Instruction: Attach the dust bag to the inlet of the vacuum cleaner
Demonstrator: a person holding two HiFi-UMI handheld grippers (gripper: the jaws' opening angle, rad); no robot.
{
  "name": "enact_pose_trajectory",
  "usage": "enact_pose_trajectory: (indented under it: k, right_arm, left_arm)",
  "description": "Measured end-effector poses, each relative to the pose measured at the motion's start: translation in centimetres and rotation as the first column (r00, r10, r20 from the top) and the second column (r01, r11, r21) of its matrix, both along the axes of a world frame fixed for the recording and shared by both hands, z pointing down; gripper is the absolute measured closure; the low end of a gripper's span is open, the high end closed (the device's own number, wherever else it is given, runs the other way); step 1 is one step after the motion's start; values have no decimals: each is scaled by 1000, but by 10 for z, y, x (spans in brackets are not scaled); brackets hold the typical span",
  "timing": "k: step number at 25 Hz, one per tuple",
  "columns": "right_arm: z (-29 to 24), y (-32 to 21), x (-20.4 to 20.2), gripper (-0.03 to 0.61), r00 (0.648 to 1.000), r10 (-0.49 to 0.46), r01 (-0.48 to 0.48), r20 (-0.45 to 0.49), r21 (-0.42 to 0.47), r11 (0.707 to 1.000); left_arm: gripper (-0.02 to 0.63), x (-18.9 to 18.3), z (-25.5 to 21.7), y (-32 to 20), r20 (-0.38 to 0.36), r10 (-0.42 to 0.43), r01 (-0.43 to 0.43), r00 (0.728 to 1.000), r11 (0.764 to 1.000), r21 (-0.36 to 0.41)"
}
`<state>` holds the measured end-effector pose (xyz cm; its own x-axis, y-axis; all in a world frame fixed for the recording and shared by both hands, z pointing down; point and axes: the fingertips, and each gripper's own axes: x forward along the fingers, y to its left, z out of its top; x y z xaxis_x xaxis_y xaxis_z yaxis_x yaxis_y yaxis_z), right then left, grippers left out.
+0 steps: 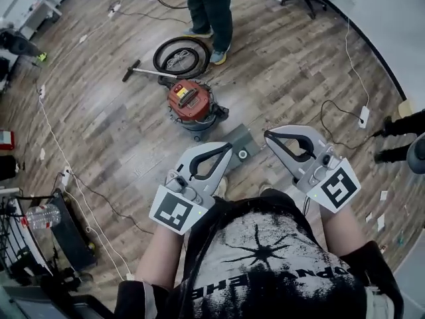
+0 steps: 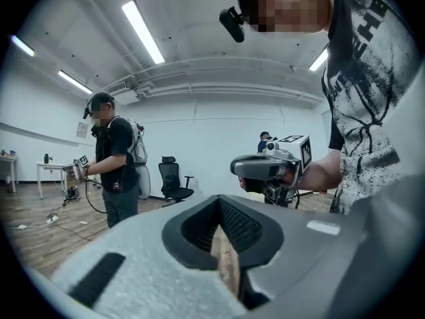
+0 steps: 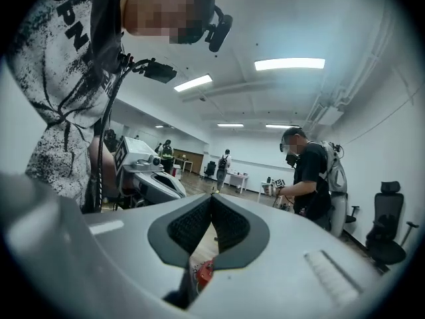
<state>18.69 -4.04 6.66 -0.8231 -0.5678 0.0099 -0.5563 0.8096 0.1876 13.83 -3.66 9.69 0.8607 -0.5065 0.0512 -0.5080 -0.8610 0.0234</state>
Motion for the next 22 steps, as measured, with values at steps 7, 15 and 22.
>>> enact_pose_trajectory:
  k: [7,15,22]
  right_arm:
    - [13,7,24,575,988,-142,143,-67,1,990]
    - [37,-12,17,575,980,-176,174,-89,-27,984]
    - [138,-43,-13,574,970,-152,144,-192,-57,988]
  left_arm:
    - [611,17,16,17,8,-154,154,988,987,-39]
    - [611,-13,46,25,25,-262,263,965,960,-90]
    - [611,-59,133,-5,54,-238,242,970,965,-97]
